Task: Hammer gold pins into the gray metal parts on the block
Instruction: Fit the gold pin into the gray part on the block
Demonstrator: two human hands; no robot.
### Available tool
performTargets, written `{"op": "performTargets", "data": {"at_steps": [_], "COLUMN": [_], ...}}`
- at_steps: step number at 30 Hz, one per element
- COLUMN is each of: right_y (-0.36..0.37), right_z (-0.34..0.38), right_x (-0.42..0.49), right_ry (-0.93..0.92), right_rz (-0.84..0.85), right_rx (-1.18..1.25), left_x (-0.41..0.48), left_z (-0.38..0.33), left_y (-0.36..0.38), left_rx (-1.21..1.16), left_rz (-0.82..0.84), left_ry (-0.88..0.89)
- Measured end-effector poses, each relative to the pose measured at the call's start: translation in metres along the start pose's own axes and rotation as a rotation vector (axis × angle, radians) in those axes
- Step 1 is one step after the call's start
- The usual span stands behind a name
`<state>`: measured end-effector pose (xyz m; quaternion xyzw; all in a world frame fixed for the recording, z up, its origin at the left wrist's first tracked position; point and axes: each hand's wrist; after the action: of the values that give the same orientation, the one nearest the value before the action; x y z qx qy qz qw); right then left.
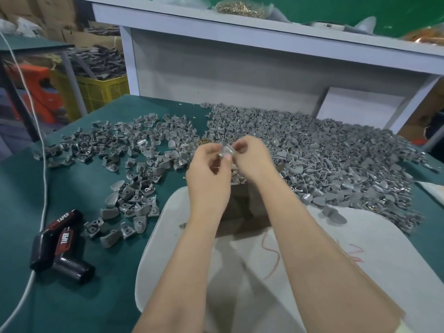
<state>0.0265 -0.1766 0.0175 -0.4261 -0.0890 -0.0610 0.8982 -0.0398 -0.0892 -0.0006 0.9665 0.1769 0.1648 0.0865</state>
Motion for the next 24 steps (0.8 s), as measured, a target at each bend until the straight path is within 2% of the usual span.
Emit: {"op": "performTargets", "data": {"at_steps": [5,9,14,24], "right_y": [-0.046,-0.048,-0.036,-0.034], "right_z": [-0.041,-0.058,-0.055,-0.048], "right_x": [-0.047,-0.070,-0.076,-0.080], "right_ry": [0.067,-0.042,-0.134,-0.186], "right_rz": [-0.029,-0.010,-0.015,-0.035], "right_rx": [0.322,0.164,0.018,-0.199], "left_x": [-0.011,-0.014,-0.011,-0.011], "left_z": [0.004,0.002,0.002,0.003], "left_y": [0.006,0.007,0.002,0.004], "left_rx": [0.448,0.799,0.820,0.829], "left_rz": [0.410,0.500,0.516,0.492], "left_ry": [0.010,0.020,0.024,0.009]}}
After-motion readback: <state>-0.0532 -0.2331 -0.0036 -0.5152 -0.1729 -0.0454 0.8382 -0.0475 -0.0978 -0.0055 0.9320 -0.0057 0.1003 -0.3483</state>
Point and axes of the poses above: each hand's wrist, its own x-axis towards the middle knuckle, its own y-axis out of the palm, z = x × y, and after that the axes turned 10 degrees about -x, right-handed
